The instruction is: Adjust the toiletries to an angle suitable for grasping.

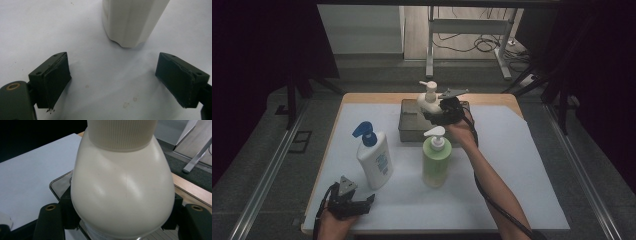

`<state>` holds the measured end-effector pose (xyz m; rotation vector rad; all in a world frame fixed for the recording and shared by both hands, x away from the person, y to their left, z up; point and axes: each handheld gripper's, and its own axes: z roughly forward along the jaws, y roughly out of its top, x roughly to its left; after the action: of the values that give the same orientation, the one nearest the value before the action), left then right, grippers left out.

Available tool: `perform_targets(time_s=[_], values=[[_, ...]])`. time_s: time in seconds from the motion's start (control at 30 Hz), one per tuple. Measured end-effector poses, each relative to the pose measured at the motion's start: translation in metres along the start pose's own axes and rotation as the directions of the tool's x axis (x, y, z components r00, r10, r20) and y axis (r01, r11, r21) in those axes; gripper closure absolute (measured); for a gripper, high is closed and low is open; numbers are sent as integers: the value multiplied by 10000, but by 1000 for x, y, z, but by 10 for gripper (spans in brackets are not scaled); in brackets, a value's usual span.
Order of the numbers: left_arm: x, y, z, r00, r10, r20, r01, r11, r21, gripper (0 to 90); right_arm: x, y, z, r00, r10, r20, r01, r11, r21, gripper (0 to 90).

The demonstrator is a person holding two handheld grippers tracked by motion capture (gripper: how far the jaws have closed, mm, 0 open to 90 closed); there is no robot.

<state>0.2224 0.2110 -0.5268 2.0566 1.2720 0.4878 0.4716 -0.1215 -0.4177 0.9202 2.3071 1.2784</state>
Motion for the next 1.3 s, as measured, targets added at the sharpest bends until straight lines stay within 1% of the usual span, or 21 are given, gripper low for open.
perform_targets(time_s=[0.07,0.13,0.23,0.3,0.37,0.5,0.57,0.6,0.8,0.87,0.9,1.0,1.03,1.07,1.1,1.13,1.17,1.2,1.23,1.27,1.3], values=[[0,0,0,10000,0,-7,0,10000,-6,118,-1,0,0,9999,87,-136,-88,10000,-42,327],[0,0,0,10000,-1,-4,1,10000,-6,118,-2,-1,-1,9998,-61,-169,61,10000,-31,314],[0,0,0,10000,-1,1,1,10000,-3,119,0,-3,-3,9999,-38,-155,39,10000,60,300],[0,0,0,10000,7,-2,-7,10000,2,119,1,-5,-8,9997,-225,-64,226,9997,127,310],[0,0,0,10000,4,4,-4,10000,-4,119,0,-8,-11,9996,-284,-62,285,9995,169,318],[0,0,0,10000,2,5,-2,10000,-5,118,-2,-10,-17,9996,-220,-175,222,9997,121,322],[0,0,0,10000,4,2,-4,10000,-6,118,-1,-13,-24,9993,-355,-147,356,9993,106,332],[0,0,0,10000,4,2,-4,10000,-6,118,-1,-13,-24,9993,-355,-147,356,9993,106,332],[0,0,0,10000,-4,10,4,10000,-16,118,-7,-19,-39,9990,-14,-436,17,10000,70,431],[0,0,0,10000,-4,11,4,10000,-18,118,-8,-21,-41,9990,33,-456,-29,9999,103,440],[0,0,0,10000,-7,7,7,10000,-21,119,-8,-23,-45,9986,122,-524,-113,9998,164,477],[0,0,0,10000,-8,7,8,10000,-21,118,-9,-26,-47,9986,114,-509,-104,9997,203,503],[0,0,0,10000,-2,2,2,10000,-23,119,-9,-28,-49,9992,209,-327,-202,9996,215,542],[0,0,0,10000,-2,2,2,10000,-23,119,-9,-28,-49,9992,209,-327,-202,9996,215,542],[0,0,0,10000,-4,-4,4,10000,-20,119,-9,-30,-50,9988,457,-191,-452,9986,289,571],[0,0,0,10000,-4,-4,4,10000,-20,119,-9,-30,-50,9988,457,-191,-452,9986,289,571],[0,0,0,10000,-5,3,5,10000,-16,119,-11,-33,-50,9978,659,-109,-654,9972,376,624],[0,0,0,10000,-5,3,5,10000,-16,118,-11,-33,-50,9978,659,-109,-654,9972,376,624],[0,0,0,10000,-3,4,3,10000,-15,118,-12,-34,-50,9973,727,-27,-726,9964,435,649],[0,0,0,10000,-3,3,3,10000,-16,118,-15,-35,-49,9965,834,85,-837,9953,480,704],[0,0,0,10000,-6,0,6,10000,-19,119,-16,-36,-47,9956,920,172,-929,9940,569,711]])
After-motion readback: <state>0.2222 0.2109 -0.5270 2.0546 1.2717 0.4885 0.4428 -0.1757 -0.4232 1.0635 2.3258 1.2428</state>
